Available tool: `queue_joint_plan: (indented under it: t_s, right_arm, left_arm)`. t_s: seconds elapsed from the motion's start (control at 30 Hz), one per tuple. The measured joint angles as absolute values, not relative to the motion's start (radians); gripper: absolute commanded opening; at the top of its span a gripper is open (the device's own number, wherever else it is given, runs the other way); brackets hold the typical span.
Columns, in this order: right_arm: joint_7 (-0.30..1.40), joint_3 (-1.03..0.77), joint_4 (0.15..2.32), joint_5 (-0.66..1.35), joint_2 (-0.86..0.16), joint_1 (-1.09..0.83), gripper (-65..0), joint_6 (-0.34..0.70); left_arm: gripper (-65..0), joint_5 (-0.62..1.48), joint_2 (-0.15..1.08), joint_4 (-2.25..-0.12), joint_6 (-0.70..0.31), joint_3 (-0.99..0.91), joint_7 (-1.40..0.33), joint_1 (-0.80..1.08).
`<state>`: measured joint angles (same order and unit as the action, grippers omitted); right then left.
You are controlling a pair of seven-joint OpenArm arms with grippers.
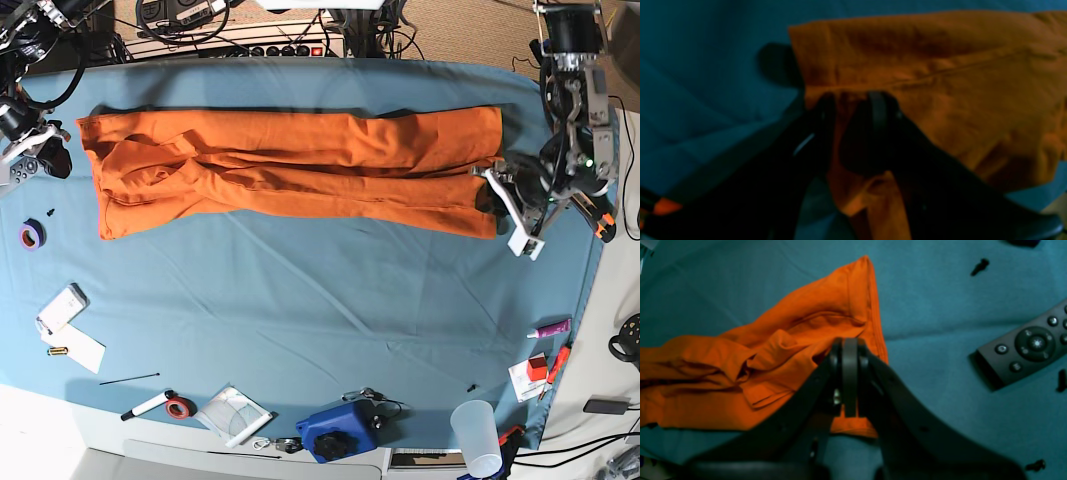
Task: Layout the t-shirt on the table in an organized manner, then fold the t-shirt properly
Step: 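Smooth the folded strip with the left gripper along its end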
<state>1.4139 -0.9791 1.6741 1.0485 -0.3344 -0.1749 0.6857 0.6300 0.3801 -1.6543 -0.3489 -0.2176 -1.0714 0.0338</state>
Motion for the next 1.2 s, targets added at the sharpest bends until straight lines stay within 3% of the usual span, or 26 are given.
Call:
queue_joint_plan:
  t_s: [0.5, 0.57, 0.67, 0.97, 1.2]
  right_arm:
    - [1.414, -0.979, 1.674, 1.048, -0.334, -0.175, -65.0, 0.686]
    - [1.414, -0.979, 1.674, 1.049, -0.334, -0.175, -65.0, 0.686]
    - [1.414, -0.979, 1.674, 1.048, -0.334, -0.175, -65.0, 0.686]
    - [1.414, -0.979, 1.674, 1.049, -0.334, -0.175, -65.0, 0.686]
    - [1.414, -0.979, 1.674, 1.048, -0.334, -0.175, -65.0, 0.694]
  left_arm:
    - [-45.6, 0.542, 0.356, -1.623, -0.357, -0.21, -1.092, 0.014]
    - [-49.5, 0.547, 0.354, -1.623, -0.295, -0.21, -1.091, 0.014]
    - [-65.0, 0.544, 0.354, -1.623, -0.27, -0.21, -1.109, 0.01]
    - [-65.0, 0.566, 0.355, -1.693, -0.27, -0.209, -1.2, 0.02]
    - [-65.0, 0.531, 0.355, -1.841, -0.287, -0.208, -1.164, 0.016]
